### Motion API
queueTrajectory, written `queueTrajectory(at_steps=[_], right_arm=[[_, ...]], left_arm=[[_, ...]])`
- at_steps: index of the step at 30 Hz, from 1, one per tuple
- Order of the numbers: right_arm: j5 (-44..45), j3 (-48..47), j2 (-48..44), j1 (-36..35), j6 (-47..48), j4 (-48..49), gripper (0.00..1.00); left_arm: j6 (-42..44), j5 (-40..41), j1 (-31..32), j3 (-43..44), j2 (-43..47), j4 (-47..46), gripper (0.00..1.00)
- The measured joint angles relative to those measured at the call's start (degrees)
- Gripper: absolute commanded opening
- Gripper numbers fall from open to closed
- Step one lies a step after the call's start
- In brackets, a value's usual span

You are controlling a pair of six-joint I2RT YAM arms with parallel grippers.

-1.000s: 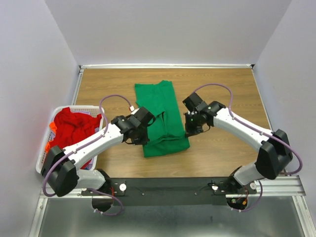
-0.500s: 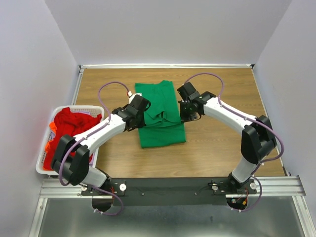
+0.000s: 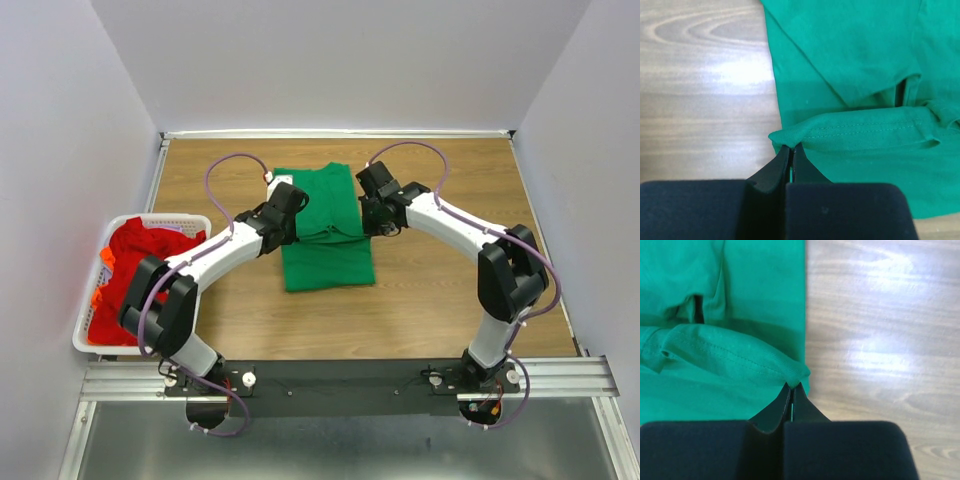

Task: Fold and stack the t-shirts
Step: Fold the tshirt

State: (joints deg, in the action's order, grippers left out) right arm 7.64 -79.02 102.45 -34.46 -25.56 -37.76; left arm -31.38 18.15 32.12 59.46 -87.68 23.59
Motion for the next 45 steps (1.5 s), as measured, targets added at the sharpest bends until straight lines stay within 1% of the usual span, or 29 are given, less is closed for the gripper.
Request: queueTrajectory(at_steps=[7, 10, 11, 12, 13, 15, 16, 17, 18, 19, 21, 25, 26, 27, 28, 29, 30, 31, 32, 37, 41, 45], right_arm=[[1.8, 0.0, 2.5, 0.5, 0.8, 4.2, 0.01], [2.3, 0.0, 3.8, 0.6, 1.5, 6.2, 0.01], [2.5, 0.1, 4.1, 0.7, 1.7, 6.9, 0.01], [2.6, 0.1, 4.5, 0.8, 2.0, 7.5, 0.02], [2.7, 0.2, 4.8, 0.8, 2.3, 8.2, 0.05], [3.0, 0.2, 5.4, 0.8, 2.6, 8.9, 0.1], [3.1, 0.2, 5.7, 0.8, 3.0, 9.2, 0.18], [3.2, 0.2, 5.9, 0.8, 3.2, 9.4, 0.24], [3.2, 0.2, 5.9, 0.8, 3.6, 9.5, 0.3], [3.3, 0.2, 5.9, 0.8, 3.9, 9.5, 0.39], [3.2, 0.1, 5.7, 0.8, 4.5, 9.8, 0.42], [2.1, 0.1, 4.0, 0.8, 5.6, 10.1, 0.43], [1.5, 0.1, 3.4, 0.8, 5.7, 10.3, 0.42], [0.6, 0.2, 2.6, 0.8, 5.8, 10.8, 0.41], [-0.2, 0.3, 1.8, 0.8, 5.9, 11.4, 0.35], [-1.7, 0.8, 0.8, 0.8, 5.9, 12.4, 0.32], [-3.1, 1.1, 0.2, 0.8, 6.0, 13.4, 0.26], [-4.3, 1.6, -0.1, 0.8, 6.0, 14.4, 0.23], [-5.4, 2.1, -0.2, 0.8, 6.1, 15.3, 0.22], [-11.7, 6.5, 0.3, 0.7, 5.1, 19.9, 0.17], [-15.2, 8.6, 2.0, 0.5, 4.1, 22.9, 0.17], [-17.5, 8.9, 4.5, 0.3, 3.3, 25.3, 0.17]], left_arm=[[1.0, 1.0, -0.9, 0.1, -5.1, -3.9, 0.0], [1.2, 1.7, -1.0, 0.1, -7.6, -5.2, 0.04], [1.2, 1.9, -1.0, 0.1, -8.1, -5.4, 0.1], [1.1, 2.1, -1.0, 0.1, -8.6, -5.7, 0.13], [1.1, 2.4, -1.0, 0.1, -9.0, -6.0, 0.21], [1.0, 2.8, -1.0, 0.1, -9.3, -6.4, 0.29], [0.9, 3.1, -1.0, 0.1, -9.4, -6.5, 0.33], [0.9, 3.3, -1.0, 0.1, -9.4, -6.5, 0.41], [0.7, 3.7, -1.0, 0.1, -9.4, -6.6, 0.46], [0.5, 4.0, -1.1, 0.2, -9.3, -6.6, 0.51], [0.1, 4.2, -1.2, 0.2, -9.0, -6.3, 0.57], [-0.9, 4.1, -0.9, 0.2, -5.1, -4.8, 0.57], [-1.2, 4.1, -0.7, 0.2, -4.0, -4.5, 0.56], [-1.6, 4.1, -0.1, 0.1, -2.2, -4.2, 0.54], [-1.9, 4.0, 0.8, 0.1, -0.5, -4.2, 0.51], [-2.4, 3.9, 2.3, 0.1, 1.3, -4.3, 0.44], [-3.3, 3.5, 3.8, 0.0, 2.5, -4.5, 0.41], [-3.7, 3.1, 5.0, -0.2, 3.1, -4.8, 0.38], [-4.2, 2.4, 6.0, -0.6, 3.5, -5.5, 0.33], [-6.6, -0.8, 10.2, -4.2, 0.8, -6.9, 0.29], [-8.4, -2.4, 11.5, -7.1, -2.7, -7.2, 0.28], [-9.8, -3.5, 11.6, -9.4, -4.3, -7.3, 0.28]])
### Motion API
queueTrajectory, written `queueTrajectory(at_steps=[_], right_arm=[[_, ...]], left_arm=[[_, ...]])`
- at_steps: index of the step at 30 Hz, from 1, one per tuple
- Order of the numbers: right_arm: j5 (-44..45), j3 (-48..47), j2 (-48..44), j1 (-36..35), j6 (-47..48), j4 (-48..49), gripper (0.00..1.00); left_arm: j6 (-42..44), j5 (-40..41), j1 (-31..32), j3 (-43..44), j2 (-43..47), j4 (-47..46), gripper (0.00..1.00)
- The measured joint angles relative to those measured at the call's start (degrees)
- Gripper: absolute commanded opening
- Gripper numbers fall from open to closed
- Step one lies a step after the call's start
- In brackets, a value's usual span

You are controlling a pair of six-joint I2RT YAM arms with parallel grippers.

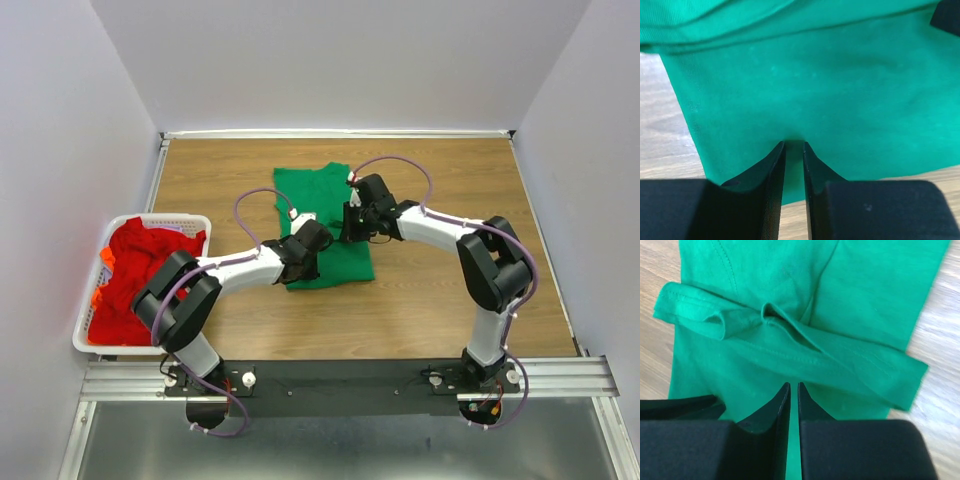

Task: Fold and stack the t-shirts
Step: Fold the tshirt

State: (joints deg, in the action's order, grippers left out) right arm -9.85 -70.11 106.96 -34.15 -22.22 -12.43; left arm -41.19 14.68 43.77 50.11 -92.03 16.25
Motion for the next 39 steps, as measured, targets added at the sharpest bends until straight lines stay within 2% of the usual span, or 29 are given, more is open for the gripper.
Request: queueTrajectory(at_steps=[7, 11, 15, 18, 23, 27, 30, 33, 36, 39], right_arm=[[-0.9, 0.0, 3.9, 0.0, -0.3, 2.6, 0.17], [1.4, -2.3, 5.9, 0.0, -0.1, 2.4, 0.18], [4.5, -9.2, 9.6, 0.6, 0.5, 2.4, 0.21], [6.9, -18.3, 13.5, 2.1, 1.0, 3.4, 0.26], [5.7, -24.2, 13.6, 3.5, 2.8, 6.0, 0.33], [2.2, -19.5, 10.0, 3.4, 2.8, 7.4, 0.34], [0.3, -11.6, 5.0, 3.4, 1.9, 8.0, 0.34], [-2.3, -5.8, 2.1, 3.7, 1.2, 8.4, 0.34], [-5.8, -3.7, 1.9, 4.3, 1.3, 8.5, 0.33], [-9.0, -2.4, 2.0, 4.5, 1.3, 8.5, 0.33]], left_arm=[[-0.7, -0.4, 0.0, -0.2, -0.7, -0.8, 0.28], [-0.7, -0.4, 0.0, -0.3, -0.7, -0.9, 0.28], [-0.7, -0.4, 0.0, -0.7, -0.6, -1.6, 0.28], [-0.7, -0.4, 0.0, -1.1, -0.3, -2.1, 0.28], [-0.9, -0.3, 0.0, -1.2, 0.2, -1.6, 0.28], [-1.6, 0.0, -0.1, -1.2, 2.3, 0.6, 0.3], [-1.8, 0.0, -1.6, -1.2, 6.0, 0.5, 0.3], [-1.2, -0.9, -6.1, -0.8, 8.8, -1.9, 0.3], [0.5, -1.5, -9.8, 1.6, 7.0, -3.7, 0.29], [2.5, -2.7, -10.7, 5.4, 2.2, -4.9, 0.28]])
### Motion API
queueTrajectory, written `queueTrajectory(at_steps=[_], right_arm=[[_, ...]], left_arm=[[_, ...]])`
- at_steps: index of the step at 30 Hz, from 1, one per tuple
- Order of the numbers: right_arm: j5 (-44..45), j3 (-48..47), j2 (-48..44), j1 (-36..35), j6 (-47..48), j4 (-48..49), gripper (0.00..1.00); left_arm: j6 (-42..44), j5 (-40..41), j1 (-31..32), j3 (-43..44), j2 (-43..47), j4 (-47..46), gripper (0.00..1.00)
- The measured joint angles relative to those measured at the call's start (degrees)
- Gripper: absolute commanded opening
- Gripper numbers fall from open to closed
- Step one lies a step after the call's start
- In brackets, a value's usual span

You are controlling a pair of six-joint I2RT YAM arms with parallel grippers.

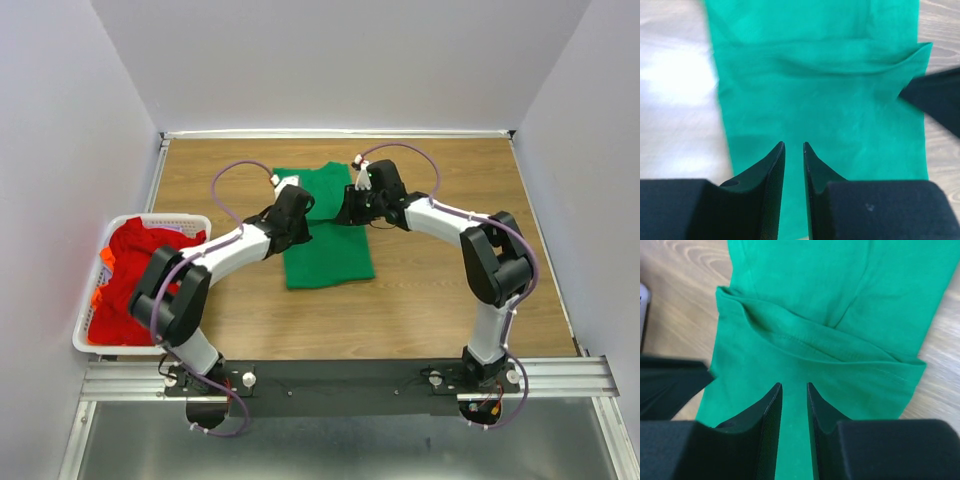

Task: Fold and stack the t-shirts
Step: Fold the tshirt

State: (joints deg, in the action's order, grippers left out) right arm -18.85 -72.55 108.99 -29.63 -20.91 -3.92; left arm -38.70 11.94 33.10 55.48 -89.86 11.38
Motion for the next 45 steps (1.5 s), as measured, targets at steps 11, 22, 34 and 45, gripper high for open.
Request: queueTrajectory(at_steps=[11, 22, 34, 45], right_arm=[[-4.1, -6.1, 8.5, 1.3, 0.0, 0.4, 0.32], [-4.7, -16.5, 14.8, 4.8, -1.5, 1.0, 0.34], [-17.4, -6.8, 7.1, 8.1, -3.1, 3.2, 0.34], [-24.6, -5.7, 16.2, 15.8, -3.7, 6.5, 0.34]], left_arm=[[5.1, -3.5, -4.5, 12.0, -15.6, -1.2, 0.26], [7.4, -6.5, -11.1, 21.0, -22.7, -0.9, 0.36], [6.5, -14.7, -12.5, 4.3, -9.0, -12.3, 0.31], [3.5, -20.6, -16.8, 3.5, -17.2, -17.7, 0.31]])
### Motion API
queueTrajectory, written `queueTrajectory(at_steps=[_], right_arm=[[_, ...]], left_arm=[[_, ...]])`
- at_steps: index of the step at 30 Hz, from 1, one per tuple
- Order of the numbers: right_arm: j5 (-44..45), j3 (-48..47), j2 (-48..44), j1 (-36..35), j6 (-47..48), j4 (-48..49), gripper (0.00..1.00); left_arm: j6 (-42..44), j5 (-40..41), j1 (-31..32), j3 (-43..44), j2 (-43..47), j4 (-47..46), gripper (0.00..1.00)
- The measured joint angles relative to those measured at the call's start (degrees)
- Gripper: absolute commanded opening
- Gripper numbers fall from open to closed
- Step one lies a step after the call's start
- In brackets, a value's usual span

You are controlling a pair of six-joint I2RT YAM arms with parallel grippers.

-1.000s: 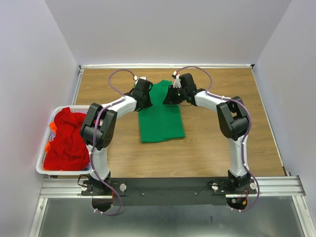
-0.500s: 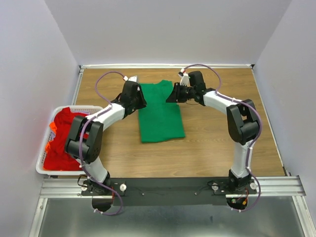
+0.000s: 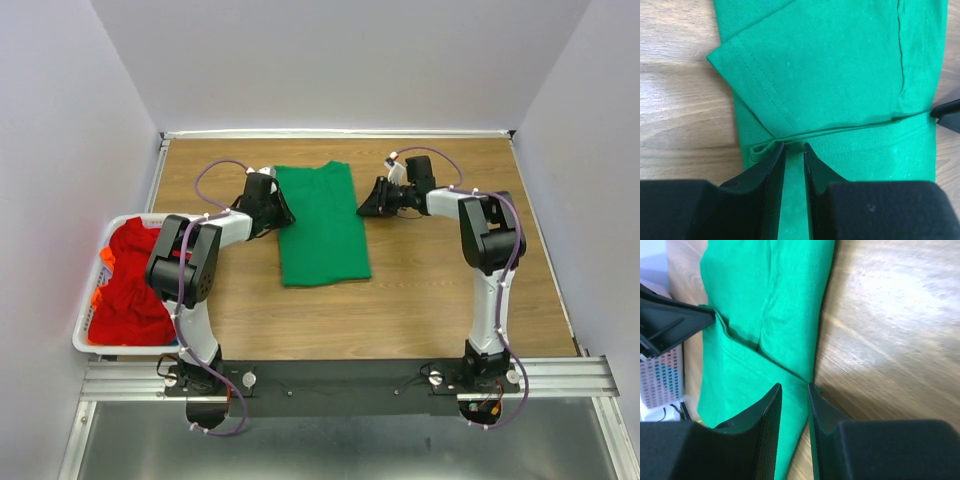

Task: Fold and stack the t-shirts
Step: Fold the tshirt

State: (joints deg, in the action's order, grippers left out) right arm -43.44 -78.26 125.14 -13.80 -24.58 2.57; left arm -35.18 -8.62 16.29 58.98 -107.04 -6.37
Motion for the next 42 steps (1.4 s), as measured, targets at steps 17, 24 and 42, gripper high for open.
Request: queueTrajectory(at_steps=[17, 24, 42], right_arm=[[-7.4, 21.4, -25.4, -7.9, -4.4, 5.7, 0.34], [-10.1, 34.6, -23.8, -10.3, -7.1, 11.8, 0.34], [-9.4, 40.1, -27.1, -8.1, -9.9, 15.9, 0.33]], left_arm=[[-3.0, -2.1, 7.5, -18.1, 28.9, 5.6, 0.33], [-8.7, -2.3, 12.8, -29.5, 30.5, 6.7, 0.22], [-18.8, 3.8, 13.0, -35.0, 36.7, 8.7, 0.21]])
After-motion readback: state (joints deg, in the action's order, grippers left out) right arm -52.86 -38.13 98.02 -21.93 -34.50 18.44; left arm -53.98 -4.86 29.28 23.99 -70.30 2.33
